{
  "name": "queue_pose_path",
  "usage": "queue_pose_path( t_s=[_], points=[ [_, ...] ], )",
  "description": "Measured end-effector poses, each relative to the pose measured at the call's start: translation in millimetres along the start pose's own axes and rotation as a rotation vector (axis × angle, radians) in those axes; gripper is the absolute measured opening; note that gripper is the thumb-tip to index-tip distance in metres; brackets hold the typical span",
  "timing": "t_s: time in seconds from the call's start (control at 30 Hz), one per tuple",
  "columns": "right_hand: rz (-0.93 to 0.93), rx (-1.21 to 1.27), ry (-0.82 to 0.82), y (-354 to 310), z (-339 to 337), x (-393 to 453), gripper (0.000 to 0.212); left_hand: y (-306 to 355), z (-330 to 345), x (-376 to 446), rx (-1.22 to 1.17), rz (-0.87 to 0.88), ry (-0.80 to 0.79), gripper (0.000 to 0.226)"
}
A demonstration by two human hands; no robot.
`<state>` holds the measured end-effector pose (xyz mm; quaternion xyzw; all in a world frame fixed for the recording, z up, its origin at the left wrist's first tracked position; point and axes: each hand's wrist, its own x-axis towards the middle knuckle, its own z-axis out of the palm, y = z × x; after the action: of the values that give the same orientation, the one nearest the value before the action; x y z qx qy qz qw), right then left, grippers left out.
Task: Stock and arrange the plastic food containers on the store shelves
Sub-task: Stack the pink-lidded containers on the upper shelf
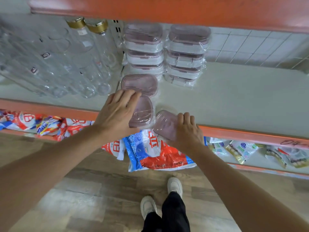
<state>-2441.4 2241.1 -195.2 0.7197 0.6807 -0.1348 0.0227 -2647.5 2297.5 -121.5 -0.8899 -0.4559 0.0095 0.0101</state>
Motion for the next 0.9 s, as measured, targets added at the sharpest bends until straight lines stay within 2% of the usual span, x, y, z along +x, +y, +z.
queue_pose_path(
  t_s=[0.13, 0.3, 0.37, 0.6, 0.77, 0.9],
  points=[
    [-0.025, 0.098, -0.064, -8, -25, -6, 0.094, -20, -18, -34, -0.023, -0.062, -0.037, 0.101],
    [-0.191, -0.009, -0.041, -43, -69, -22, 0.091, -39, -41, -81, -0.137, -0.289, 0.027, 0.100],
    [-0.271, -0.056, -0.041, -59, -87, -31, 0.091, -45, -55, -96, -0.168, -0.326, 0.037, 0.100],
    [-0.571, -0.191, -0.028, -115, -158, -59, 0.089, -72, -127, -132, -0.281, -0.290, 0.042, 0.101],
    [-0.655, -0.229, 0.143, -141, -237, -61, 0.087, -79, -192, -128, -0.382, -0.264, 0.225, 0.098],
    [-0.667, -0.217, 0.284, -135, -293, -61, 0.092, -78, -239, -109, -0.467, -0.203, 0.383, 0.093]
  ],
)
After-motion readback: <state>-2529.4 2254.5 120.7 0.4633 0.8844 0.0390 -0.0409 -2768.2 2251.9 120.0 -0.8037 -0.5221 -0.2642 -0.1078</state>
